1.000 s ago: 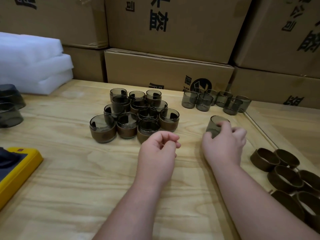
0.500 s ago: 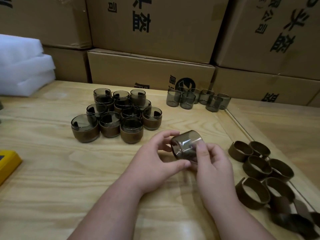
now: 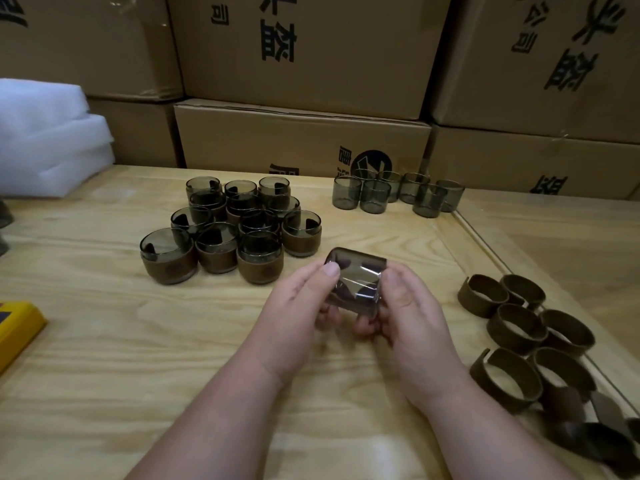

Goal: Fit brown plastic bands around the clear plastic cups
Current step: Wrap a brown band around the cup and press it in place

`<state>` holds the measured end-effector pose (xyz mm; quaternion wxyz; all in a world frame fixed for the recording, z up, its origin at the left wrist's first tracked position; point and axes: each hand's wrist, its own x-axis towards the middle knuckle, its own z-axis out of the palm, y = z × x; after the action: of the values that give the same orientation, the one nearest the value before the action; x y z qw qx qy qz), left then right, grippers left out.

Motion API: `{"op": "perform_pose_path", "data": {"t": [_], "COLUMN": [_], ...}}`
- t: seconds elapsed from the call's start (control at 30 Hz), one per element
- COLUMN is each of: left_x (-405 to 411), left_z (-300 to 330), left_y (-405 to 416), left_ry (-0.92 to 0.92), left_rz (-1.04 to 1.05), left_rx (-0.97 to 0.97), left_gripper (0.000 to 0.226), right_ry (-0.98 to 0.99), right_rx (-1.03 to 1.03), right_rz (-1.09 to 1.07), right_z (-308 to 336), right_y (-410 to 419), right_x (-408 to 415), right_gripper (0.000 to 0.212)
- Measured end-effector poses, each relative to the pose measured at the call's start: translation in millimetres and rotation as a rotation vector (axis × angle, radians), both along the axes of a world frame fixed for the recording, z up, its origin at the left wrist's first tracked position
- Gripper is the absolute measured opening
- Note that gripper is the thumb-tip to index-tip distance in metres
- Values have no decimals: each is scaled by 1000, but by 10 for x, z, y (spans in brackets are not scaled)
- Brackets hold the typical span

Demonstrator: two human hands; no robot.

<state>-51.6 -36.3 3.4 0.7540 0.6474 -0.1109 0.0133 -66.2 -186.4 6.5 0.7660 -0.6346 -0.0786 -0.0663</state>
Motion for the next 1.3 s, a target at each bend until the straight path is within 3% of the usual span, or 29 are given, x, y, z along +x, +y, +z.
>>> {"op": "perform_pose_path", "data": {"t": [0.13, 0.3, 0.5, 0.67, 0.9, 1.1, 1.3], "left_x": [18, 13, 19, 42, 57, 65, 54], "left_z": [-21, -49, -57, -39, -32, -39, -23], "left_y": [11, 18, 23, 14, 44, 56, 75], "left_ry": [23, 27, 32, 89, 107, 80, 8], "left_rz": [9, -7, -14, -13, 9, 30, 31], "left_rx": [14, 88, 50, -104, -123, -96, -50], "left_gripper": [62, 78, 76, 48, 56, 49, 53], "right_ry": [-5, 28, 82, 122, 128, 151, 161], "right_rx": [9, 33, 48, 38, 84, 146, 185], "right_rz": [-58, -96, -100, -82, 25, -4, -3], "right_z": [-13, 14, 33, -7, 7, -11, 3], "right_y": [32, 16, 20, 10, 13, -1, 3], "right_x": [13, 27, 35, 72, 86, 131, 137], "right_gripper": [51, 60, 39, 29, 24, 27, 53]}}
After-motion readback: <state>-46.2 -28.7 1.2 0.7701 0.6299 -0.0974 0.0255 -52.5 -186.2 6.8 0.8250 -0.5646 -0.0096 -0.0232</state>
